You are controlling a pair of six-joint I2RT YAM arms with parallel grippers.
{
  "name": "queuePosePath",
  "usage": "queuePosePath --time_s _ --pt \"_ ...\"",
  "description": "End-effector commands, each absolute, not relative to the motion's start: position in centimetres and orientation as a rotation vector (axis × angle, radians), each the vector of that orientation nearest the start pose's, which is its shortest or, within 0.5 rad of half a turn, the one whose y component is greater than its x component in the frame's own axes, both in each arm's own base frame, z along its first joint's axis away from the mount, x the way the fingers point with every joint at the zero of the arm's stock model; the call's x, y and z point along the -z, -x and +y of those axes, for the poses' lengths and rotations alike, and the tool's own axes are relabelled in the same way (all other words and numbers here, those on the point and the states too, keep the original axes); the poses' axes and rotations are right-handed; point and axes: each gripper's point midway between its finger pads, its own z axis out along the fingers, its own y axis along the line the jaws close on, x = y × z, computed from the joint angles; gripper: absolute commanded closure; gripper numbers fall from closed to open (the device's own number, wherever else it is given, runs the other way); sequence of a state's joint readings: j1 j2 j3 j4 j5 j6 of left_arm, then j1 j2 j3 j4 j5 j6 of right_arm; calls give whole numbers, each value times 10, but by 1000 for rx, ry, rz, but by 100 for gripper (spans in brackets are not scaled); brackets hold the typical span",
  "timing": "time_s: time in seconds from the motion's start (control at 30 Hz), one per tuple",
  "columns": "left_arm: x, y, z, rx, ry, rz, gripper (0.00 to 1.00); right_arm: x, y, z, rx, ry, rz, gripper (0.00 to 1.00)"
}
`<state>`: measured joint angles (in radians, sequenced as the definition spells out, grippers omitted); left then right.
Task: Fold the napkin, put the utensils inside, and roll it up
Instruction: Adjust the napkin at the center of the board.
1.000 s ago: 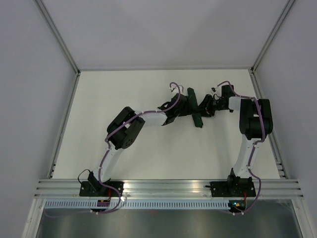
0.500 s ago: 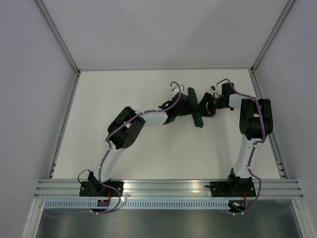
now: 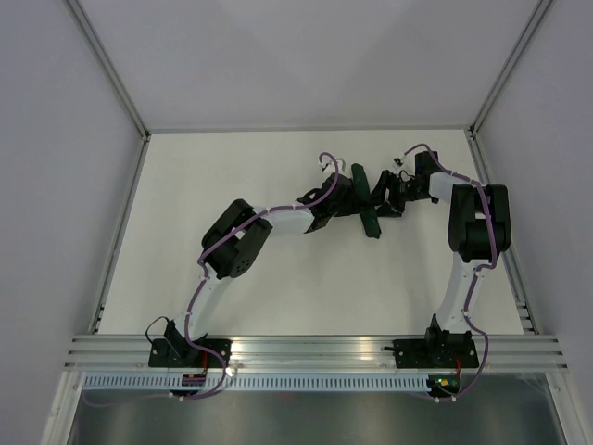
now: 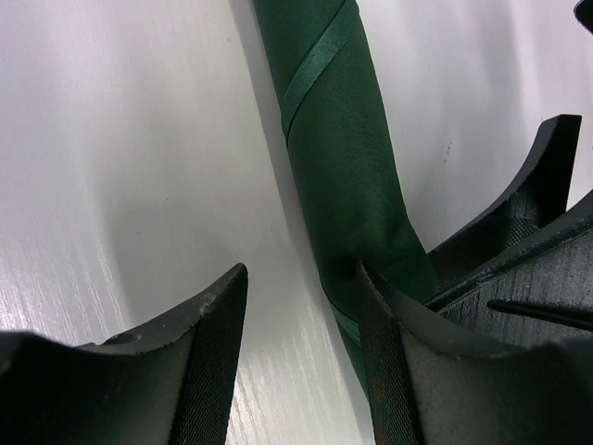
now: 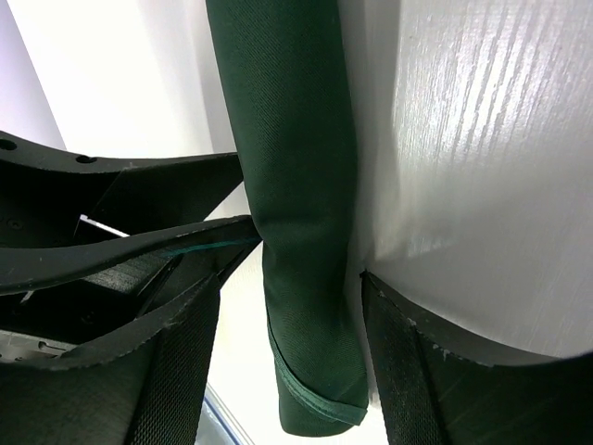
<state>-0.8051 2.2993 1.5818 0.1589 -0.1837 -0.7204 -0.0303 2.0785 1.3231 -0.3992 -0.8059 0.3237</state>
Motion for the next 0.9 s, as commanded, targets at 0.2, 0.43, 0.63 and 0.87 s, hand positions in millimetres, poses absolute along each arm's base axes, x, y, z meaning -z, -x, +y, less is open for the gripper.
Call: queuePosePath --time_s 0.2,0.43,0.63,0.87 --pt "-54 -431 -453 768 -11 2144 44 -67 -421 114 -1149 -150 2558 27" --pt "-59 -431 -454 784 -19 2138 44 -73 -417 111 -1167 -94 2550 25" --pt "-62 -429 -453 795 -29 2129 44 -88 -422 101 -1130 -49 2508 25" --pt "-137 -429 -426 830 -50 1978 38 -120 -433 67 -1115 -24 2408 25"
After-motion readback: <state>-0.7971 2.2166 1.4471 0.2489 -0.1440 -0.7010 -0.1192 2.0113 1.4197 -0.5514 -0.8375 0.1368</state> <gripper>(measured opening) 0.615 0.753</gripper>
